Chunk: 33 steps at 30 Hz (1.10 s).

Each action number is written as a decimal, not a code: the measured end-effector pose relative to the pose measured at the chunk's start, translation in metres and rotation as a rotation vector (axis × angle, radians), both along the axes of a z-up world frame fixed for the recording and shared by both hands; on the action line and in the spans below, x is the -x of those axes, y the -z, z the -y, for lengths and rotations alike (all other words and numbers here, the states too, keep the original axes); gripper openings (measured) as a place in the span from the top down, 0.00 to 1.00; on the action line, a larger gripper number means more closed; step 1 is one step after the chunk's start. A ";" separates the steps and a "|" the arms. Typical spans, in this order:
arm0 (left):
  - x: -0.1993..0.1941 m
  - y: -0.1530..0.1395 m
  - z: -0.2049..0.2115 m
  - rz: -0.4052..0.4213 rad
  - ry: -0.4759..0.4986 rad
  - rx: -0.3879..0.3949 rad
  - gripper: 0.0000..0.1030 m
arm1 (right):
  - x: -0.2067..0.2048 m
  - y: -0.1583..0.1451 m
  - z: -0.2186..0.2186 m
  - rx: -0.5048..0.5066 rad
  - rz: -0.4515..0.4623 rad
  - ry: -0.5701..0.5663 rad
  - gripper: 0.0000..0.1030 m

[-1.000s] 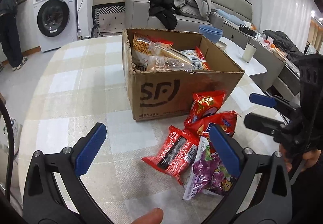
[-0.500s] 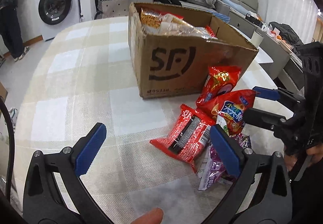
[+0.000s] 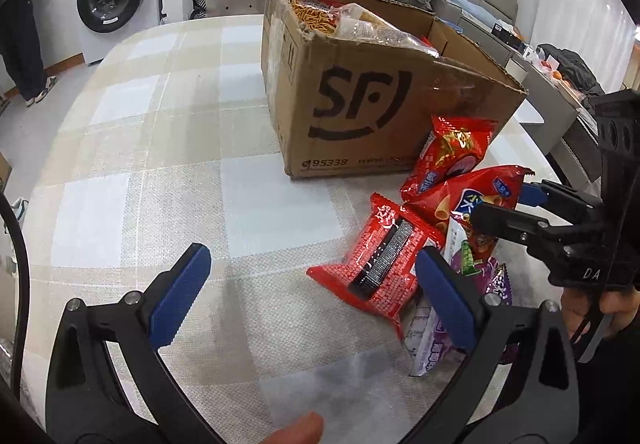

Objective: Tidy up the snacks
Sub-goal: 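Move the right gripper to the red chip bag and grasp it, then grasp the red noodle pack with the left gripper while the right lifts the chip bag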

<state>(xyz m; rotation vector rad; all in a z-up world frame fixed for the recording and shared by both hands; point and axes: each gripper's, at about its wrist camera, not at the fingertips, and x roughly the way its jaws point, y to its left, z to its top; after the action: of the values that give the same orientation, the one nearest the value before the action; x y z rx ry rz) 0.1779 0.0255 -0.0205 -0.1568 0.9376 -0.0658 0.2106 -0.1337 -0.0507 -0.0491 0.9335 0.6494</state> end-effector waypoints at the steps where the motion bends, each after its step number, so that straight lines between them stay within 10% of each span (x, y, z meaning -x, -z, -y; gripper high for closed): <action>1: 0.000 0.001 0.001 -0.001 0.001 -0.003 0.01 | 0.000 0.000 0.000 0.000 0.001 -0.001 0.33; 9: -0.003 0.008 0.004 -0.008 0.008 -0.011 0.01 | 0.005 -0.001 0.001 0.001 0.034 -0.021 0.48; 33: 0.002 0.011 0.006 -0.002 0.014 -0.025 0.01 | 0.016 -0.036 0.010 -0.016 0.143 -0.012 0.50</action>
<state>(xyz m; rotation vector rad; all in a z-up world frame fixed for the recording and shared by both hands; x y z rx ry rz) 0.1762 0.0195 -0.0319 -0.1265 0.9409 -0.0671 0.1950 -0.1439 -0.0147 -0.0856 0.7905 0.6558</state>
